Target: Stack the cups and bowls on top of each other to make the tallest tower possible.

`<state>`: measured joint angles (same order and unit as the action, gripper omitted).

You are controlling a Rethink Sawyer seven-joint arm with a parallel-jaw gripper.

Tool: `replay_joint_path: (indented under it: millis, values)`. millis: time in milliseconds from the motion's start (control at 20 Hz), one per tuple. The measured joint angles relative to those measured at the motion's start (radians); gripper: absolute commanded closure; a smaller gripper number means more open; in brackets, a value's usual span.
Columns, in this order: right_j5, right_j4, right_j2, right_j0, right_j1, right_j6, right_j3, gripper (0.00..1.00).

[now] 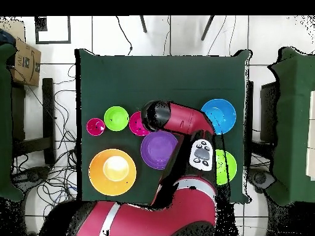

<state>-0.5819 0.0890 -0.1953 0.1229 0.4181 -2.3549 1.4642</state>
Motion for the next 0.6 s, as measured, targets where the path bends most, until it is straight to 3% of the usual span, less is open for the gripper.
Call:
replay_joint_path:
  millis: [600]
  values:
    - [-0.079, 0.000, 0.078, 0.042, 0.009, 0.000, 0.005, 0.00]
